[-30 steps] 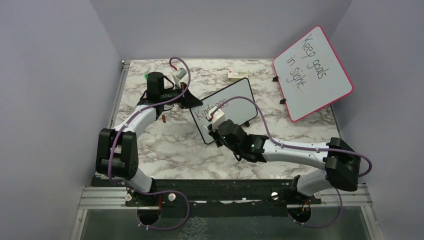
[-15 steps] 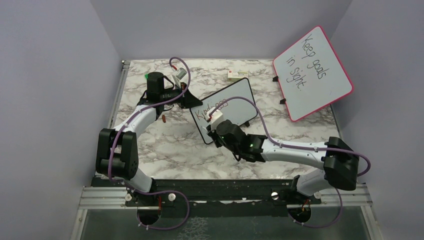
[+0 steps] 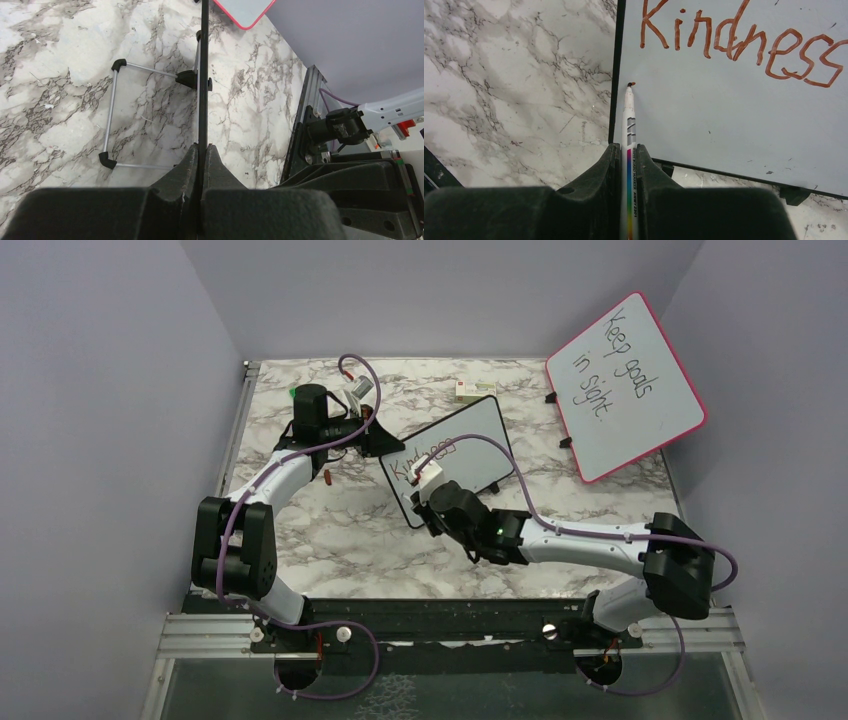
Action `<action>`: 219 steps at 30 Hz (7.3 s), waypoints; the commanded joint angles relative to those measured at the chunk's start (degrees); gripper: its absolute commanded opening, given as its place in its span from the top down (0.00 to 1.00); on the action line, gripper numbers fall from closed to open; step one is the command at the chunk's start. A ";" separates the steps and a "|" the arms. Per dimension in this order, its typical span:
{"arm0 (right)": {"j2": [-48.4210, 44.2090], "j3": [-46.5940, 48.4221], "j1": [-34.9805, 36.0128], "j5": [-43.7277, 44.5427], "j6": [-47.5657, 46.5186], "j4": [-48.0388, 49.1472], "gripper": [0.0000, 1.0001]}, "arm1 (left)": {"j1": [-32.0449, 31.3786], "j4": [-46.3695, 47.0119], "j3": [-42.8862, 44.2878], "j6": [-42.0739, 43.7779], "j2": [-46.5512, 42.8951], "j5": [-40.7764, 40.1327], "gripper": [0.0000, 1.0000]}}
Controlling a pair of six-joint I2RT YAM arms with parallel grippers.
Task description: Write a sentence on the whiteboard
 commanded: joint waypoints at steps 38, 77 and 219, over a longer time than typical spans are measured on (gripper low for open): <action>-0.11 1.09 0.43 1.50 1.03 -1.72 0.99 | -0.08 -4.18 -0.10 1.01 -0.01 -1.78 1.00; -1.55 -0.70 0.36 5.10 2.14 -3.17 0.99 | -0.08 -4.25 -0.10 1.01 -0.06 -1.78 1.00; -0.43 -1.06 -0.70 8.67 2.89 -2.45 0.99 | -0.07 -4.19 -0.02 1.01 -0.46 -1.68 1.00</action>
